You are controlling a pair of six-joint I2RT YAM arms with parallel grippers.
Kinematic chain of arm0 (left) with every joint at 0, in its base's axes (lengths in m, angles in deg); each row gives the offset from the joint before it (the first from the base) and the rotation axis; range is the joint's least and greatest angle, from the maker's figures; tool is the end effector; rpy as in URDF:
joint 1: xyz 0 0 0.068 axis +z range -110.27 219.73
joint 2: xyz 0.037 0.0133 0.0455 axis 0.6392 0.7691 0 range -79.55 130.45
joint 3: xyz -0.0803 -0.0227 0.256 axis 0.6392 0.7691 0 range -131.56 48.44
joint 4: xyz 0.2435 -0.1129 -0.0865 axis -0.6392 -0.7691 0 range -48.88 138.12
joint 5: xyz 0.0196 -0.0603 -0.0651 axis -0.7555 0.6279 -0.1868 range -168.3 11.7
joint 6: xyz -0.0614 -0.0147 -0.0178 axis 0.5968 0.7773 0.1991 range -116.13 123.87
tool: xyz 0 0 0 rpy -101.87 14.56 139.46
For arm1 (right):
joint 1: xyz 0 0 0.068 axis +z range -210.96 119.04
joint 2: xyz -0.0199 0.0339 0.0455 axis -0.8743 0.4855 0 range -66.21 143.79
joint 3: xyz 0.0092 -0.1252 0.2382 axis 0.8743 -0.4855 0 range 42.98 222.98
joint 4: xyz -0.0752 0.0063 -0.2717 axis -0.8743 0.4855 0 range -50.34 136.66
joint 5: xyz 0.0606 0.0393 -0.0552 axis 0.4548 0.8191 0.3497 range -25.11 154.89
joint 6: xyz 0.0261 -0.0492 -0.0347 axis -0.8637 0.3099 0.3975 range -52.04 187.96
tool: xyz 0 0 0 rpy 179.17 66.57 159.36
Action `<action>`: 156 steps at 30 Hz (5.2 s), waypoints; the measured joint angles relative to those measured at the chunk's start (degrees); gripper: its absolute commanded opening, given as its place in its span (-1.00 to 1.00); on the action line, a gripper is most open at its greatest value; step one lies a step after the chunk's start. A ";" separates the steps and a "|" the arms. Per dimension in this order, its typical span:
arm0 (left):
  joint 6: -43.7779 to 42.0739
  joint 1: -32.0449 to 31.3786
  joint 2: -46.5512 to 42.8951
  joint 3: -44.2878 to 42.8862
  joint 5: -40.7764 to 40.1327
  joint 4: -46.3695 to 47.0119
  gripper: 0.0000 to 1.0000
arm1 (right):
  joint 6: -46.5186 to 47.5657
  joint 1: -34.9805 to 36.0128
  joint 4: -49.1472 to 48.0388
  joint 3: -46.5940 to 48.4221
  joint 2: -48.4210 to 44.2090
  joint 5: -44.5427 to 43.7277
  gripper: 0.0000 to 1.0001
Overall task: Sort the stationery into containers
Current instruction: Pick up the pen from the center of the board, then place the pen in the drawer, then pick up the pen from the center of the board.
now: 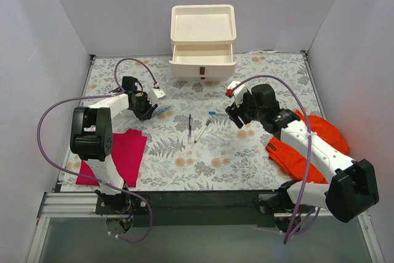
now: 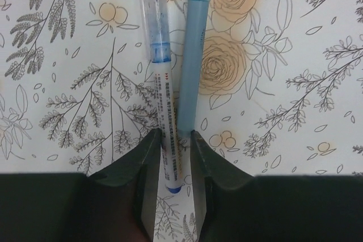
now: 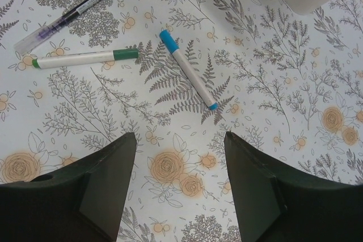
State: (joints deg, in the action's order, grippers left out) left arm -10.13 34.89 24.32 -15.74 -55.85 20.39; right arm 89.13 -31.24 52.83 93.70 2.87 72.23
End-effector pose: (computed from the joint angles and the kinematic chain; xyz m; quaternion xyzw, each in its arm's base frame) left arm 0.3697 -0.0511 0.1297 0.1951 0.9427 -0.1750 0.2066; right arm 0.2623 0.1573 0.2640 -0.4024 0.7730 0.0920 0.4818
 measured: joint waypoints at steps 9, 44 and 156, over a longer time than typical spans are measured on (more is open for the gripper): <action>-0.94 1.75 0.48 -0.92 -0.04 -1.73 -0.40 | 0.00 -0.09 -0.04 0.07 1.97 0.20 0.46; -4.35 -0.68 -4.98 -49.07 19.61 -10.75 -0.95 | -1.27 -6.84 -0.87 6.54 7.08 -0.57 0.43; 51.74 2.82 -24.94 12.31 -23.10 29.09 0.85 | 35.93 -12.33 16.76 18.27 25.86 24.22 -0.97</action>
State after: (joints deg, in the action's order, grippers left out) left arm 41.61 37.71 -0.62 -3.44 -78.95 49.49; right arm 125.06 -43.57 69.59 111.98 28.73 96.44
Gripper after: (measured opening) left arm 0.930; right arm 0.058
